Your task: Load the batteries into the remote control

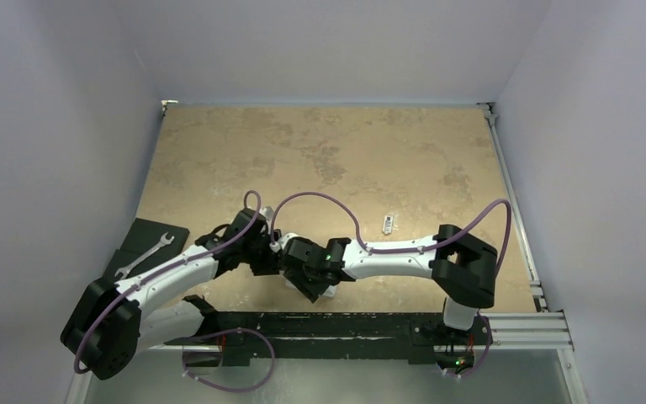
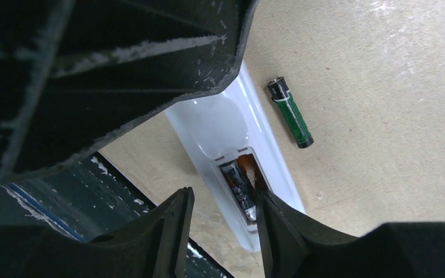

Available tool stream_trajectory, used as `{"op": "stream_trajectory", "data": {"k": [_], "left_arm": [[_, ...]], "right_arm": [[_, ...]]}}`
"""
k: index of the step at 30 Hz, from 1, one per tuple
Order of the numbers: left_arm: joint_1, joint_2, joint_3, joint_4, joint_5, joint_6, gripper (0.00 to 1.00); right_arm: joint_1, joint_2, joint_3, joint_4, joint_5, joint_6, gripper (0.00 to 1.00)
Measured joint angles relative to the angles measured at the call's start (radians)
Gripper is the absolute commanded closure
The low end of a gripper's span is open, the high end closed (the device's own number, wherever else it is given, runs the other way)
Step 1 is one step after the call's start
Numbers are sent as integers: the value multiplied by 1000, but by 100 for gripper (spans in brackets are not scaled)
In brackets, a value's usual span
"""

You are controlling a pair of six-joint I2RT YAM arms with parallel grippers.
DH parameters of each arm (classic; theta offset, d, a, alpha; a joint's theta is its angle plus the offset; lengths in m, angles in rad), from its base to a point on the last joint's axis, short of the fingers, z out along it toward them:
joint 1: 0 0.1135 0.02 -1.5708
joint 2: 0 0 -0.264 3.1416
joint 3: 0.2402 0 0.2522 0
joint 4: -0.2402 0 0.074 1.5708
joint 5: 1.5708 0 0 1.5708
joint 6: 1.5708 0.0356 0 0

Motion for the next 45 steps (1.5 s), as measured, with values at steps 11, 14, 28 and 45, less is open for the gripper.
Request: {"op": "stream_trajectory", "data": {"k": [11,14,28,45], "left_arm": [[0,-31,20,-61,-6,7,50],[0,-48,20,-77,9,6,50],[-27,-40,-10,-66,105,-24,46],[-53,0,-50,32,126,-86,45]], "right_arm": [[1,-127,0,-4,42,32,41],[1,-140,0,-8,73,43,43],[-114,-139,-50,-22,154,87,56],[-150,-45,-49,85,38,3,49]]}}
